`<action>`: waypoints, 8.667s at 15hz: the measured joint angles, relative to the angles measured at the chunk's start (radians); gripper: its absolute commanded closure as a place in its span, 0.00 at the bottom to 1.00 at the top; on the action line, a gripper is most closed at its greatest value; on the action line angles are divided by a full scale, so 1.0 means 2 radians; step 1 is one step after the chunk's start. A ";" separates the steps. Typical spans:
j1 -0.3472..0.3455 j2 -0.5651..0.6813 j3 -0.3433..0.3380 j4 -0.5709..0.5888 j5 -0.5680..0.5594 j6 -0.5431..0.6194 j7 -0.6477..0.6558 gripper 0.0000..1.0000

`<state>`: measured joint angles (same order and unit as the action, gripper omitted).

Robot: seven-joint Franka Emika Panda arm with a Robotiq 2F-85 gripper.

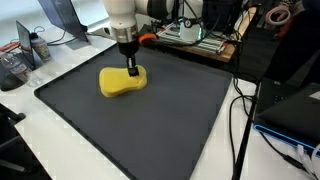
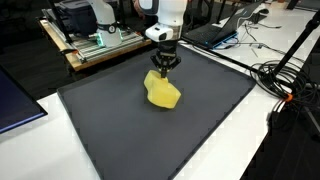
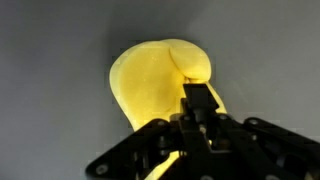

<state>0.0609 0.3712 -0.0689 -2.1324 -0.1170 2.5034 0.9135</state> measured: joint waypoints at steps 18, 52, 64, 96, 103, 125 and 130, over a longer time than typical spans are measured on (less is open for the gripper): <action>0.043 -0.090 0.007 0.033 -0.058 -0.190 0.011 0.97; 0.133 0.153 0.076 0.341 -0.280 -0.415 0.057 0.97; 0.040 0.191 0.032 0.438 -0.080 -0.415 -0.117 0.97; -0.183 -0.059 -0.005 -0.003 0.370 -0.100 -0.599 0.87; -0.182 -0.060 -0.006 -0.004 0.371 -0.102 -0.599 0.97; -0.187 -0.222 -0.057 -0.268 0.739 0.010 -1.015 0.97; -0.145 -0.292 -0.028 -0.319 0.812 0.085 -1.055 0.97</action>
<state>-0.2297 -0.2126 -0.1253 -2.7704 1.5062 2.6725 -1.1964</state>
